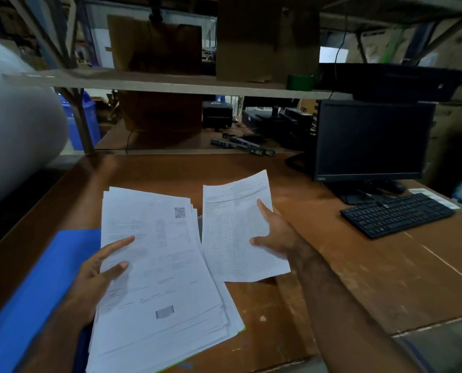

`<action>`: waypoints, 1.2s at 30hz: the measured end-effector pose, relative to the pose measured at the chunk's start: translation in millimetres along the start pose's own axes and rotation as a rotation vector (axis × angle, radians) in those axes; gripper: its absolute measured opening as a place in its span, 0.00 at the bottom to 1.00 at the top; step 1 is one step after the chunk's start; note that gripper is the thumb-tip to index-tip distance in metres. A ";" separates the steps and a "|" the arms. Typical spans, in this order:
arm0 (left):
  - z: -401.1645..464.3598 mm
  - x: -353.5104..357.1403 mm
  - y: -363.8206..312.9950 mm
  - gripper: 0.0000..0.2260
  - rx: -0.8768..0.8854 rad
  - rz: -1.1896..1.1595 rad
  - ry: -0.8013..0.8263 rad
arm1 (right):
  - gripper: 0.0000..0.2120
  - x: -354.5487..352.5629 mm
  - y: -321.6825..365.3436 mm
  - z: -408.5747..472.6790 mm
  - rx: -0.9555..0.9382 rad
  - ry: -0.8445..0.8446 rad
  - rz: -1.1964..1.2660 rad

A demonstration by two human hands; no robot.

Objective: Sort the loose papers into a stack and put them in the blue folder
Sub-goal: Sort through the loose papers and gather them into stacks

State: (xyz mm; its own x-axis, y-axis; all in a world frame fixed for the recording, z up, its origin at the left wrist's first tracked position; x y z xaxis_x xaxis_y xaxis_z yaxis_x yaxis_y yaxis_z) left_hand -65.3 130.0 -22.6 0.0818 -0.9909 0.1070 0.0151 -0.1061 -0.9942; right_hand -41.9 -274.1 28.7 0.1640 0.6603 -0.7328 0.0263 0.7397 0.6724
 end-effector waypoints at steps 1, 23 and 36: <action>0.4 0.3 0.6 0.21 0.003 -0.002 0.004 | 0.53 -0.6 6.4 -2.3 -0.029 -0.010 0.010; -8.3 5.7 -15.1 0.21 0.032 -0.051 -0.053 | 0.43 70.6 29.5 -28.3 -0.122 0.171 0.373; -8.0 47.1 -67.6 0.36 0.265 0.099 0.122 | 0.38 86.3 71.9 -28.0 -0.245 0.145 0.502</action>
State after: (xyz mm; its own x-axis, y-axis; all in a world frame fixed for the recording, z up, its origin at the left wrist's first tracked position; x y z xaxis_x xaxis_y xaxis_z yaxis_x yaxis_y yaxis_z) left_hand -70.5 89.9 49.6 -0.0237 -0.9997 -0.0081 0.2740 0.0013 -0.9617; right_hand -53.4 -160.3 10.9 -0.0395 0.9363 -0.3489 -0.2522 0.3286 0.9102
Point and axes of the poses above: each hand's wrist, its own z-axis towards the middle knuckle, its own x-axis out of the palm, y = z × x, the point moved 2 cm from there along z, towards the middle knuckle, and after that the axes turned 8 degrees about -y, right-handed, at the moved point
